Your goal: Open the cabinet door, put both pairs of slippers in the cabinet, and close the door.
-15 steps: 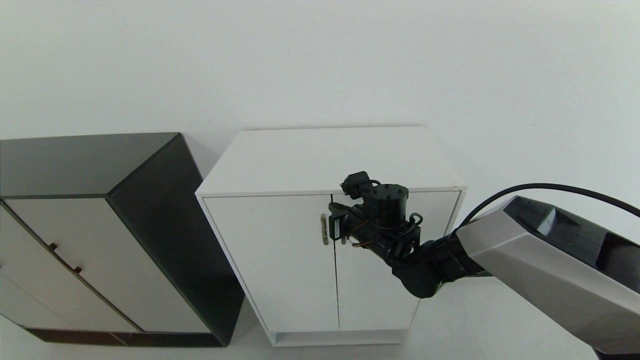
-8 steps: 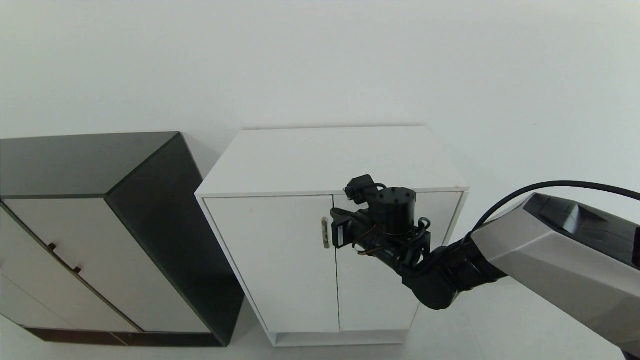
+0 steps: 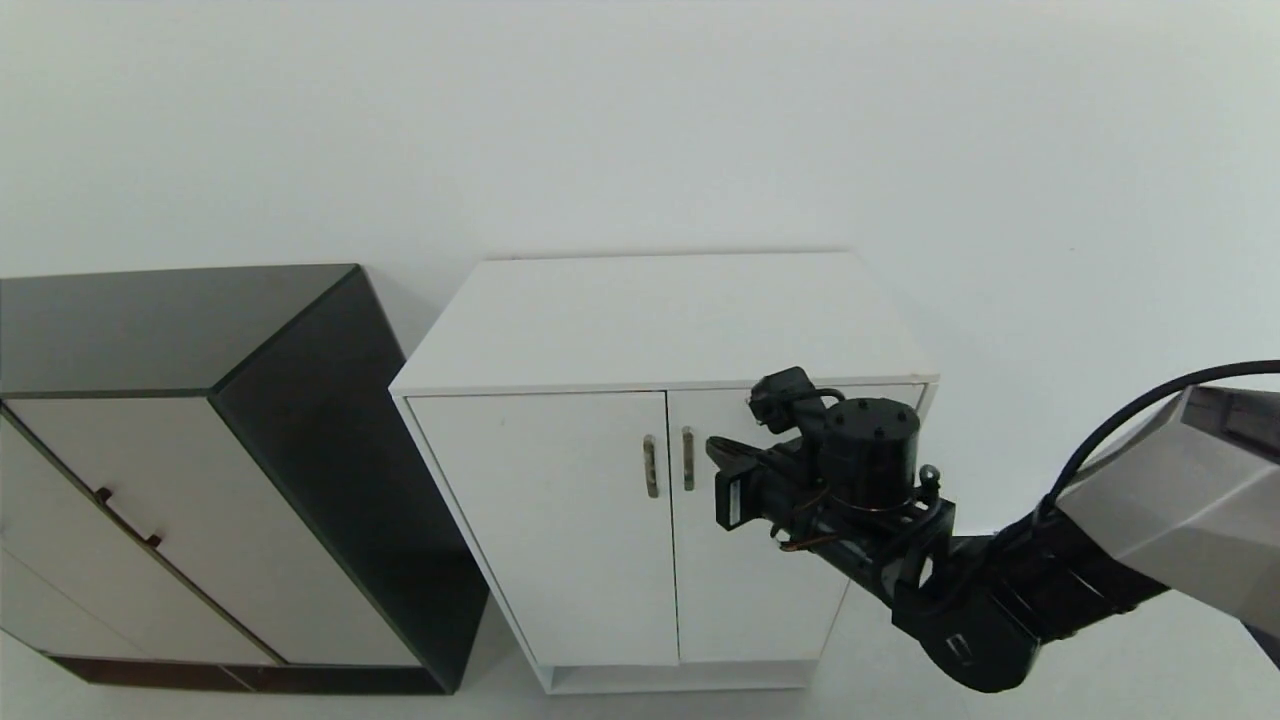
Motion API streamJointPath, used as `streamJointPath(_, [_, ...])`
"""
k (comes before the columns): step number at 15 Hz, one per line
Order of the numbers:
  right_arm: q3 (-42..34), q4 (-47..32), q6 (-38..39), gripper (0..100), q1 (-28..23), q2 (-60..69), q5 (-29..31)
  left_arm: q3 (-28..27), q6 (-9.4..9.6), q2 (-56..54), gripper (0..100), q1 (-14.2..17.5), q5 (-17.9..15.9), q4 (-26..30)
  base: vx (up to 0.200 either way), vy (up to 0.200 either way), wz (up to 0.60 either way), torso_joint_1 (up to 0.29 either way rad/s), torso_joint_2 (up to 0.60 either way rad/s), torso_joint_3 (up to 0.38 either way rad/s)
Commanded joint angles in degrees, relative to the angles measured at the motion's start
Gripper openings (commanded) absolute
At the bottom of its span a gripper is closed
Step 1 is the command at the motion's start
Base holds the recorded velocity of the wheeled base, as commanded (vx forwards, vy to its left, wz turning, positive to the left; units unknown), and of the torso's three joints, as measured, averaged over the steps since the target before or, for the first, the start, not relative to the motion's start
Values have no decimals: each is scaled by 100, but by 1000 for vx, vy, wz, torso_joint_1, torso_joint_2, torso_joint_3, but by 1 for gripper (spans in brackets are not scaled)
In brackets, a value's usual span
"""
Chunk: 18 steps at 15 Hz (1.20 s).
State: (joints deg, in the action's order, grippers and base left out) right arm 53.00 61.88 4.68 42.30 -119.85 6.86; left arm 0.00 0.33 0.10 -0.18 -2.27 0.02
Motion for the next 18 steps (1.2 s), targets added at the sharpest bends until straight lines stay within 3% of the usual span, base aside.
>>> streamJointPath(1, [-844,290,15,0,15,612,280,0,2,-1,0,1,-2,-2,0,0,0,0,0,0])
streamJointPath(4, [-2084,588,6,0,-178,1438,658,0,2,8,0,1,-2,-2,0,0,0,0,0,0])
streamJointPath(10, [-4184,334,-29,0,-1611,3204,1652,0,-7,8,0,1,-2,-2,0,0,0,0,0,0])
streamJointPath(18, [-5292,-1723,6,0,-1822,6061,1643,0,-15,8,0,1,7,-2,0,0,0,0,0,0])
